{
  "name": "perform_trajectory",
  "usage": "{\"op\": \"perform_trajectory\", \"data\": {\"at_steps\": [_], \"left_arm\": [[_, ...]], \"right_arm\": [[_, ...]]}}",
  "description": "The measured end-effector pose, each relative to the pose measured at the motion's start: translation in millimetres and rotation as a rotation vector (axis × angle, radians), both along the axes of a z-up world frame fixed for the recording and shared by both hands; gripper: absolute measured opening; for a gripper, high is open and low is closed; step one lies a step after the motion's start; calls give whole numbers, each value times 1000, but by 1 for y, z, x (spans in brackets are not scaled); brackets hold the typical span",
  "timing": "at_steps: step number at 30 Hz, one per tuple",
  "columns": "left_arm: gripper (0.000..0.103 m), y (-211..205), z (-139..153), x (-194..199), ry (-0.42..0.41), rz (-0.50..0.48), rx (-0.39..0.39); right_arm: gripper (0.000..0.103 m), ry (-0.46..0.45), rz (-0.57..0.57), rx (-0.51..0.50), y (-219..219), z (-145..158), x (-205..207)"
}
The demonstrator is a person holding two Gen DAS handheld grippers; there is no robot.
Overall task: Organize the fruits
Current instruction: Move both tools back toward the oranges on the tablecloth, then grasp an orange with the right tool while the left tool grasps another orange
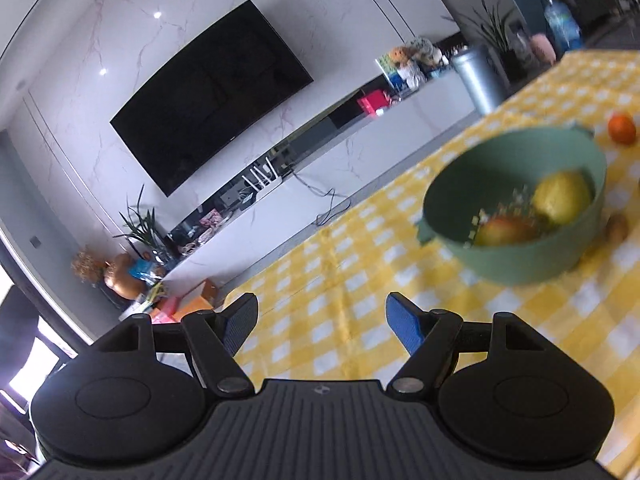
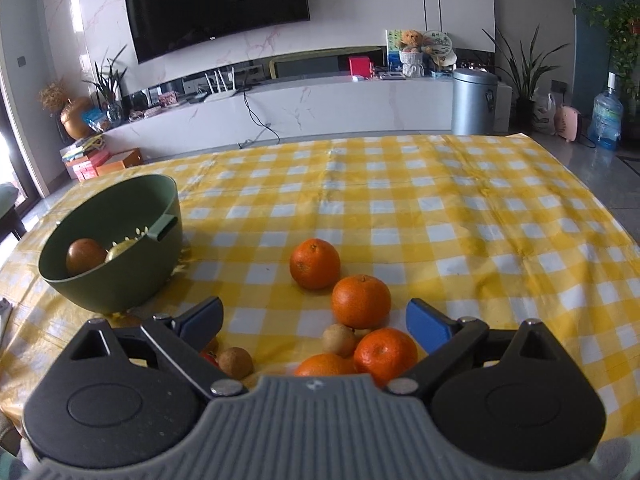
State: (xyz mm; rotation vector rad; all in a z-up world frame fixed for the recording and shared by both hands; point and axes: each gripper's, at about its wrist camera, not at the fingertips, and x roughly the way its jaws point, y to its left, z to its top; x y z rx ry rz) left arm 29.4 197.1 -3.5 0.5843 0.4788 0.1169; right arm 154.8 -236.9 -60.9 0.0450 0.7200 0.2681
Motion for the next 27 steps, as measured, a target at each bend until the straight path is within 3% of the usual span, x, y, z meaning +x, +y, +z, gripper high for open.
{"op": "perform_trajectory", "data": {"at_steps": [4, 8, 13, 20, 27], "left_arm": [[86, -18, 20, 6, 22, -45, -99], [86, -42, 29, 9, 54, -115, -151], [80, -82, 27, 14, 154, -196, -223], [76, -140, 23, 21, 218, -301, -283], [76, -192, 14, 40, 271, -376, -286]], "right_arm": [[73, 53, -4, -27, 1, -7, 3], [70, 79, -23, -8, -6, -8, 4], [58, 133, -121, 21, -21, -11, 11], [57, 234, -190, 72, -36, -23, 23], [56, 300, -212, 216, -52, -33, 34]]}}
